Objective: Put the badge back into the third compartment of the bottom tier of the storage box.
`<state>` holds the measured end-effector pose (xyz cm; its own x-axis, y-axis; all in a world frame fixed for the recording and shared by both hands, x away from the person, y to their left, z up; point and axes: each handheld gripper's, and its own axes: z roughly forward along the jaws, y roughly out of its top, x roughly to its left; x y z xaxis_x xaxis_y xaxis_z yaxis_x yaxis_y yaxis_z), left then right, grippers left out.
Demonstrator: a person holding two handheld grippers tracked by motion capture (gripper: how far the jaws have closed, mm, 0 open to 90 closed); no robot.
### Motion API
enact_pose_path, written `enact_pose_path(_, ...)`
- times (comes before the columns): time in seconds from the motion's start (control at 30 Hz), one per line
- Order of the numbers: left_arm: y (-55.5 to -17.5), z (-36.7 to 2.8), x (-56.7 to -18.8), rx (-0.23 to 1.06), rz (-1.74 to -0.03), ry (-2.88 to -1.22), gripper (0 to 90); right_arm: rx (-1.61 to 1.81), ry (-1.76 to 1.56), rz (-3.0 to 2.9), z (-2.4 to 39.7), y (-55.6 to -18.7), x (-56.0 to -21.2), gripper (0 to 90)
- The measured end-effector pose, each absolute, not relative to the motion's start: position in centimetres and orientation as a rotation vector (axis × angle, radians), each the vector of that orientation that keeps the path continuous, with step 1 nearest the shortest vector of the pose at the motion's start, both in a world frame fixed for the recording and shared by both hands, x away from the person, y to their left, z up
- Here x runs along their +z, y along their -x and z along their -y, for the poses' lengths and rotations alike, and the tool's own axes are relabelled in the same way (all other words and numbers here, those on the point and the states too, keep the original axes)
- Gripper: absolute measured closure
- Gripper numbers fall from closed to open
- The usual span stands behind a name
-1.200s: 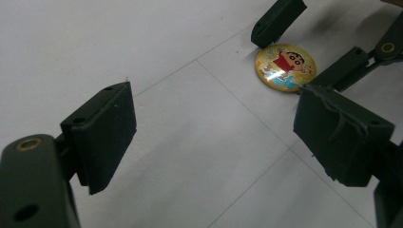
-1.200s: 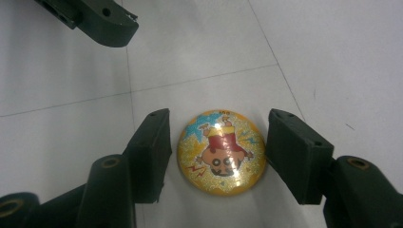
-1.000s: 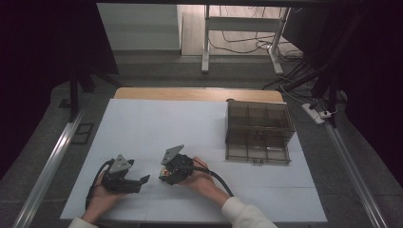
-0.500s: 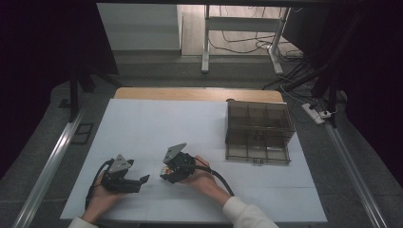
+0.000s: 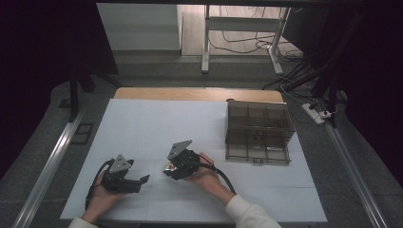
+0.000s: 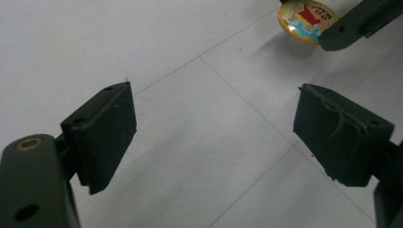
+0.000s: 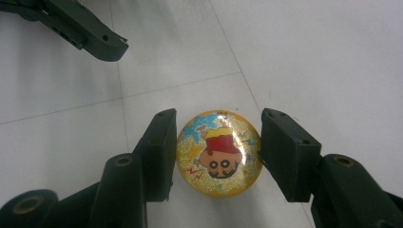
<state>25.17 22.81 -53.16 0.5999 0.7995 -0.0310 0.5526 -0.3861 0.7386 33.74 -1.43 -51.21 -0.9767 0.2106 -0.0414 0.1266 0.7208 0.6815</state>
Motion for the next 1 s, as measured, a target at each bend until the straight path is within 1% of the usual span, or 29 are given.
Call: enact_pose_path(1.0, -25.2, -22.8, -53.1, 0.438, -1.061, -2.096, 14.5, 1.136, -0.341, -2.698, 4.3, -34.5, -48.5, 47.1)
